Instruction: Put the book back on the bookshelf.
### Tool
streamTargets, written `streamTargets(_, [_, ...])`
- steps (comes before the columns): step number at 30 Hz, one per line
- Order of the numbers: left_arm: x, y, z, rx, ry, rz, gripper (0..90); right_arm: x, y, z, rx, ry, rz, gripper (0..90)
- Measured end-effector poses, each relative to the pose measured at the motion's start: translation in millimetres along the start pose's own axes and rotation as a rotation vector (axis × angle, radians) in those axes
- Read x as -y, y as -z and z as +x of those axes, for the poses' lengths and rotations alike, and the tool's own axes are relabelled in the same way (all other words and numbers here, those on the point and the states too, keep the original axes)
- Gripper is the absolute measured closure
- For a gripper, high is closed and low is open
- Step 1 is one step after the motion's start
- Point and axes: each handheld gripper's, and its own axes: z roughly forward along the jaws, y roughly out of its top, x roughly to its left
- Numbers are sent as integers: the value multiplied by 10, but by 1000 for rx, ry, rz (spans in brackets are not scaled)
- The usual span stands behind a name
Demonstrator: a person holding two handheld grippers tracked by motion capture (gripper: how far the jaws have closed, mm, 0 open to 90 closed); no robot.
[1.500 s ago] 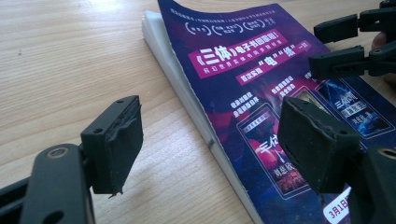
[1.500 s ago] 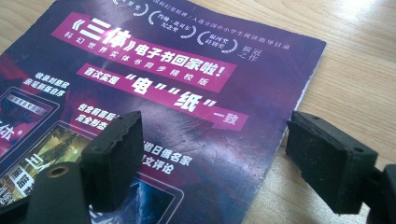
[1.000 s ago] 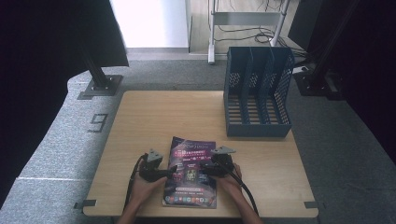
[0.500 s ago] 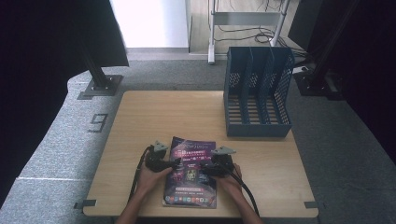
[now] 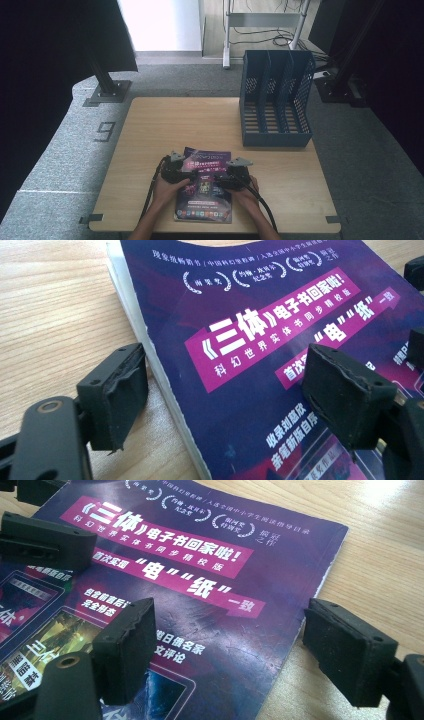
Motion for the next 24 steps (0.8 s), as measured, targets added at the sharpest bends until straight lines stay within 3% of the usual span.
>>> streamTargets(6, [1, 8, 2, 3, 21, -3, 203, 0, -1, 0, 0, 1, 0, 209])
streamTargets(8, [7, 23, 31, 24, 51, -12, 213, 0, 0, 1, 1, 0, 0, 209])
streamTargets(20, [-1, 33, 36, 27, 65, -13, 228, 0, -2, 10, 8, -7, 0, 207])
streamTargets(24, [-31, 106, 17, 52, 74, -52, 233, 0, -2, 11, 8, -9, 0, 206])
